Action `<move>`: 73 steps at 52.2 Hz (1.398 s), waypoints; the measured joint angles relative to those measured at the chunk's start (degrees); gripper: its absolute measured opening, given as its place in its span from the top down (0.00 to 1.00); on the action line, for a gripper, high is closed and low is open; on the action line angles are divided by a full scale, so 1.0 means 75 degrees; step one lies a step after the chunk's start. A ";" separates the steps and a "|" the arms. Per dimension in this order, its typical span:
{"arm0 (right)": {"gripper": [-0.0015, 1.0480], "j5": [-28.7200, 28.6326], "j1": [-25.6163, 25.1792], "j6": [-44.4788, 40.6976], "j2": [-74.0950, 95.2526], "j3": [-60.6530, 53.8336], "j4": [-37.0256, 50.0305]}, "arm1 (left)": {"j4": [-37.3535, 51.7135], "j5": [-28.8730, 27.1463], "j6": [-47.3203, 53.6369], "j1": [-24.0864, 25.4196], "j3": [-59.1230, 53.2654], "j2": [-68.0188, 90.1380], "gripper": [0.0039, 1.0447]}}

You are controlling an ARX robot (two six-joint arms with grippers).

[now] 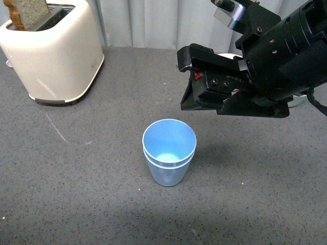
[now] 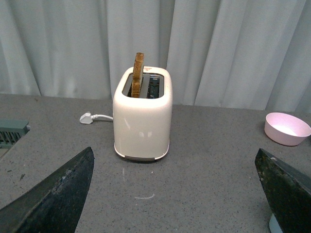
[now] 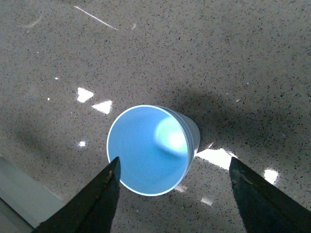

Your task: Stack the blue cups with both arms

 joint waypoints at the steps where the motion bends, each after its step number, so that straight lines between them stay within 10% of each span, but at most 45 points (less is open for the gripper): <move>1: 0.34 0.0003 0.0000 0.0000 -0.0015 -0.0012 0.0017 | 0.0000 0.0000 0.0000 0.0000 0.0000 0.0000 0.06; 8: 0.08 0.0152 -0.0012 0.0003 -0.0259 -0.0114 0.0393 | 0.0000 0.0000 0.0000 0.0000 0.0000 0.0000 0.06; 20: 0.09 0.0469 -0.0175 0.0035 -0.0597 -0.0175 0.0568 | 0.0000 0.0000 0.0000 0.0000 0.0000 0.0000 0.06; 28: 0.36 0.4861 -0.0178 -0.1582 -0.0761 -0.3121 0.7490 | -0.0003 -0.0026 0.0000 0.0000 0.0000 -0.0003 0.06; 34: 0.62 0.4759 -0.0825 -0.2011 -0.2031 -0.4535 1.0028 | -0.0012 -0.0017 0.0000 0.0000 0.0000 -0.0003 0.06; 46: 1.00 0.4042 -0.1524 -0.2154 -0.3107 -0.5933 1.0273 | -0.0012 0.0000 0.0000 0.0000 0.0000 0.0000 0.06; 73: 0.99 0.2838 -0.2632 -0.2171 -0.6408 -0.7315 0.8268 | -0.0012 -0.0003 0.0000 0.0000 0.0000 -0.0006 0.06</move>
